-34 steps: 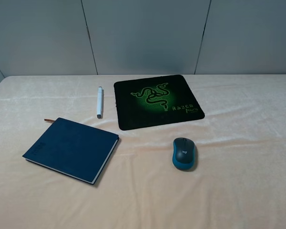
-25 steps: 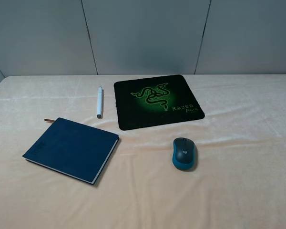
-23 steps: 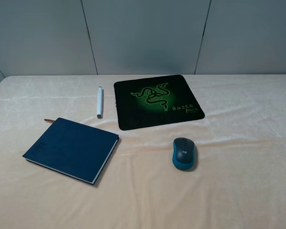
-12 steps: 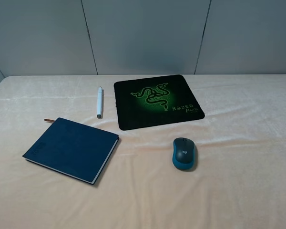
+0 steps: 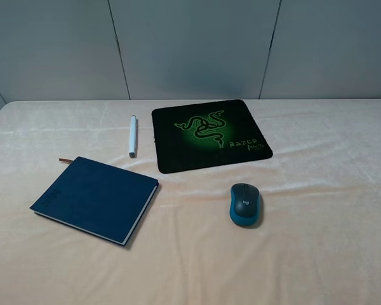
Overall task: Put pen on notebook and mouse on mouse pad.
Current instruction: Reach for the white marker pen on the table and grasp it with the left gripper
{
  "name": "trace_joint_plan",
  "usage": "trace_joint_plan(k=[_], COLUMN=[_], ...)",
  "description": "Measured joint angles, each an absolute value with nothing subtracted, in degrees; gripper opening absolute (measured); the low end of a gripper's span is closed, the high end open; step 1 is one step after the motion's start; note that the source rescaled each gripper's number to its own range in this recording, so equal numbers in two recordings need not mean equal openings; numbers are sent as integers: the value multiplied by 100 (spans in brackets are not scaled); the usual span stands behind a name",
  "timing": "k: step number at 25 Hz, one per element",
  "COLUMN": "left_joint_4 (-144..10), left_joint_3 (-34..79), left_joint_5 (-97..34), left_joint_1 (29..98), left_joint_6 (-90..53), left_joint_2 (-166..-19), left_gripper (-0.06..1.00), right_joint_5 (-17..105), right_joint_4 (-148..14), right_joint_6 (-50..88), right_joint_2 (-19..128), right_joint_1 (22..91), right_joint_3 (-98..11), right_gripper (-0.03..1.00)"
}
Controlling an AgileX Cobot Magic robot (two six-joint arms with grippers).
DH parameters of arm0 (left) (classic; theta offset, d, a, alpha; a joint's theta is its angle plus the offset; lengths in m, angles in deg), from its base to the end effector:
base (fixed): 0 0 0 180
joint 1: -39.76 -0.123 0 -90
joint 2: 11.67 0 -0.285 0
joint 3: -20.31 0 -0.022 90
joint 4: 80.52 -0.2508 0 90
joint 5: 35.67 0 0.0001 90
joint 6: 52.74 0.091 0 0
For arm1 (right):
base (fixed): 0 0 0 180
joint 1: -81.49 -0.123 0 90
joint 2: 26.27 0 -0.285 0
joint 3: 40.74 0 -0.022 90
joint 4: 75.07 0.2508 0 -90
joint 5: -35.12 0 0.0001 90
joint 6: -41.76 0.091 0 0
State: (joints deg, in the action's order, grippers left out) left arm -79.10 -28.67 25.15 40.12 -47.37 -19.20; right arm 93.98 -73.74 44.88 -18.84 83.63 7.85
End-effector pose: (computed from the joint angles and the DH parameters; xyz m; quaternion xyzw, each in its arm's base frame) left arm -0.0047 -0.0019 0.2752 0.0432 0.8530 0.0104 0.5200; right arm -0.0044 0.0020 0.2799 0.0384 0.8419 0.0162 0.5380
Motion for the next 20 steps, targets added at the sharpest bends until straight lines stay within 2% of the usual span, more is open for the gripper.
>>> trace_joint_plan(k=[14,20], left_joint_4=[-7910,-7899], left_joint_3=[-2848,-2372], left_joint_5=[2521,2562], left_joint_1=[4012,4012], left_joint_6=[-4737,-4737], left_joint_2=[-1920,-2347], left_gripper=[100,100], right_joint_5=[9398,9398], right_joint_4=[-7374,-7374], right_joint_6=[4488,4488], right_joint_2=[-1884,-1884], right_joint_1=[8363,8363], right_joint_3=[785,785], right_gripper=[100,100])
